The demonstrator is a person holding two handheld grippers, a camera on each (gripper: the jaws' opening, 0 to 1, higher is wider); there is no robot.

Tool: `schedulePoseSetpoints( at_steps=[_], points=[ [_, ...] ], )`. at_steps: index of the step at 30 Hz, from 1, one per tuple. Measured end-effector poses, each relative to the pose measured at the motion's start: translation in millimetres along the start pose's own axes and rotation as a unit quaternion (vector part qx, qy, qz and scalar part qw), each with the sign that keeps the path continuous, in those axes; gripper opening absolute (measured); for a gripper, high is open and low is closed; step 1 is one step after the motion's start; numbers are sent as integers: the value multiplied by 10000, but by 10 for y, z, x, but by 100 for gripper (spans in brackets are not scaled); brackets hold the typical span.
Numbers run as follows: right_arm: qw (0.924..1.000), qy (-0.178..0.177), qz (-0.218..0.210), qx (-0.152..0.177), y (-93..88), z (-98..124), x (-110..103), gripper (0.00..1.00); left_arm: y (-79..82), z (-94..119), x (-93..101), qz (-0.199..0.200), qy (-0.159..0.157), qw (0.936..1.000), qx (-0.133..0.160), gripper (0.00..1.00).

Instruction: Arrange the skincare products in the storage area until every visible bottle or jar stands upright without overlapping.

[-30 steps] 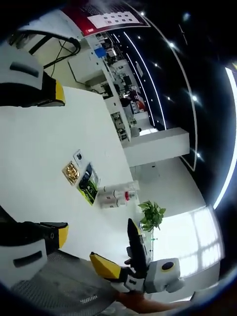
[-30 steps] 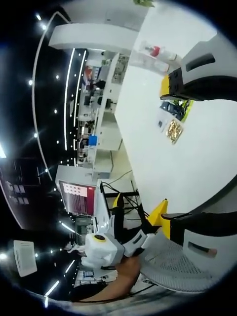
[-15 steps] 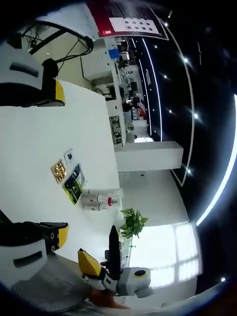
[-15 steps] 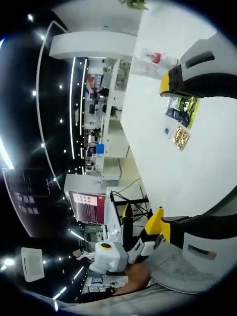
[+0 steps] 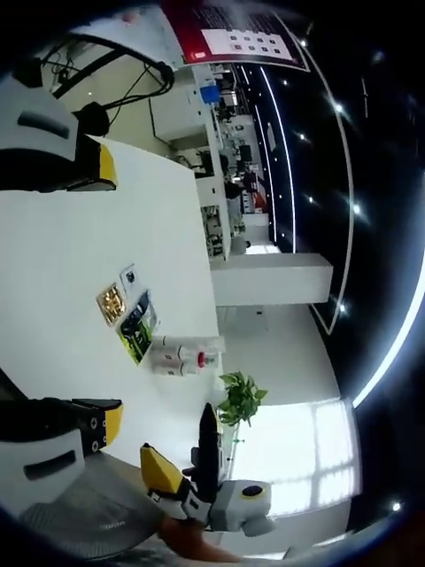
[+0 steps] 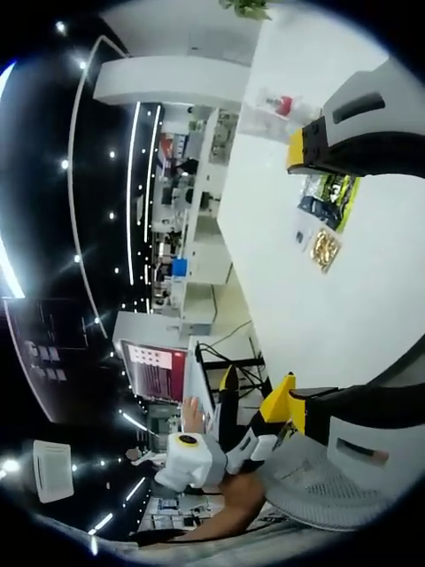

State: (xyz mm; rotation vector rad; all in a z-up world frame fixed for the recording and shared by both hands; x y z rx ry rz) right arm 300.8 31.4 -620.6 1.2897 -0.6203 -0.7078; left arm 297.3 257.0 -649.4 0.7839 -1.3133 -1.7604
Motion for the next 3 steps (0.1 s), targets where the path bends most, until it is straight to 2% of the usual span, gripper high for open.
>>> schedulePoseSetpoints(
  at_steps=[3],
  points=[
    [10000,-6,47,-15,-3,7,-2,96,-5,-3,11,-32,-27,10000,-30,100]
  ],
)
Point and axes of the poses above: the point that each gripper's makers call its tool centre point, and the gripper's own axes: z roughly backward along the fingers, x roughly to its right, y roughly out of its top, the point moved 8 cm from there along z, roughly backward along the fingers, and after that the axes turned 3 degrees about -z, right-handed, at the moved point
